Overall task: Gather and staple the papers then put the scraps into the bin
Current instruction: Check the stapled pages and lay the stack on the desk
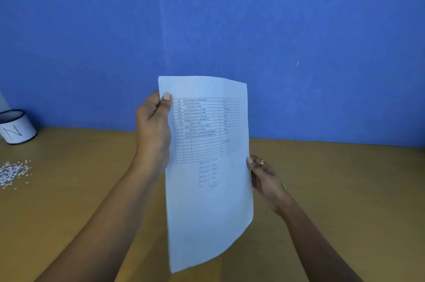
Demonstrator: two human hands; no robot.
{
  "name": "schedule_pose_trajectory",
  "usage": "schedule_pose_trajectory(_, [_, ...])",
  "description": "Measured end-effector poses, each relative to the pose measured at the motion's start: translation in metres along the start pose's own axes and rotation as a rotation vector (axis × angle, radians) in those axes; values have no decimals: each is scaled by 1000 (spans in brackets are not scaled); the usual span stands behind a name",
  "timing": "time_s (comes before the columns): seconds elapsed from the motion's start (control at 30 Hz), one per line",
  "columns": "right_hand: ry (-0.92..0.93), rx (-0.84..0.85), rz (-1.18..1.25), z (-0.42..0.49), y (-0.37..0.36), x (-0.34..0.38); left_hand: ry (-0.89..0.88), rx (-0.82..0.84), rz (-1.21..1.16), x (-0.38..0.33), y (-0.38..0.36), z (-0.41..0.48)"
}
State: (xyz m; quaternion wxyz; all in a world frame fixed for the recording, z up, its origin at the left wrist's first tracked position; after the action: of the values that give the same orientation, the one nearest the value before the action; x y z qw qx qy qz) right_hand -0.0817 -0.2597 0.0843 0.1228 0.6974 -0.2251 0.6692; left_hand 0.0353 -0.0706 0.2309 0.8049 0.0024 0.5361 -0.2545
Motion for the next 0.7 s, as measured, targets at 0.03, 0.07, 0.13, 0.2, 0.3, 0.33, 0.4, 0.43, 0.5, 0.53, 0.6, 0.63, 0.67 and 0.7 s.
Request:
schedule_pose_trajectory(0.03, [3, 6, -11, 0, 2, -3, 22, -8, 13, 3, 1, 3])
schedule_pose_trajectory(0.07, [4, 10, -31, -1, 3, -6, 45, -20, 30, 6, 3, 6])
schedule_pose_trajectory(0.13, [9, -6, -53, 0, 6, -12, 95, -42, 62, 16, 8, 12])
schedule_pose_trajectory(0.2, [23, -69, -34, 1, 10, -16, 175, -44, 80, 31, 14, 16])
schedule_pose_trajectory(0.3, [35, -170, -8, 2, 18, -22, 329, -22, 113, 61, 25, 16])
schedule_pose_trajectory(0.33, [38, -201, -11, 3, 21, -23, 377, -16, 149, 71, 29, 14])
schedule_pose_trajectory(0.4, [43, -283, -44, 5, 27, -26, 471, 27, 206, 91, 32, 4])
schedule_pose_trajectory(0.43, [43, -325, -54, 6, 31, -26, 522, 47, 225, 101, 33, -3])
schedule_pose_trajectory(0.5, [36, -380, -65, 10, 35, -27, 625, 85, 261, 122, 36, -19])
schedule_pose_trajectory(0.53, [27, -396, -82, 11, 37, -28, 671, 101, 280, 132, 38, -27])
schedule_pose_trajectory(0.6, [-6, -418, -135, 16, 40, -32, 737, 132, 307, 147, 41, -42])
schedule_pose_trajectory(0.63, [-19, -427, -159, 19, 41, -34, 755, 148, 315, 153, 42, -49])
schedule_pose_trajectory(0.67, [-34, -442, -181, 22, 43, -37, 767, 163, 315, 158, 42, -54])
schedule_pose_trajectory(0.7, [-48, -453, -200, 25, 45, -38, 773, 168, 310, 163, 41, -59])
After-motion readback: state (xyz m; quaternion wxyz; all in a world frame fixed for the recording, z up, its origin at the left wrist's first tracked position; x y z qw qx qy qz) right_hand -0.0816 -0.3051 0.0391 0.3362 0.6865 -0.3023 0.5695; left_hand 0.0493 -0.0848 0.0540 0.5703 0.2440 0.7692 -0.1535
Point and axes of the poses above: each hand's wrist, its own z-axis towards the middle knuckle, its own y-axis out of the back of the hand, x = y × z, the point moved 5 cm from there along z, towards the middle knuckle, and after that the axes turned 2 degrees about x, right-handed, at the moved point
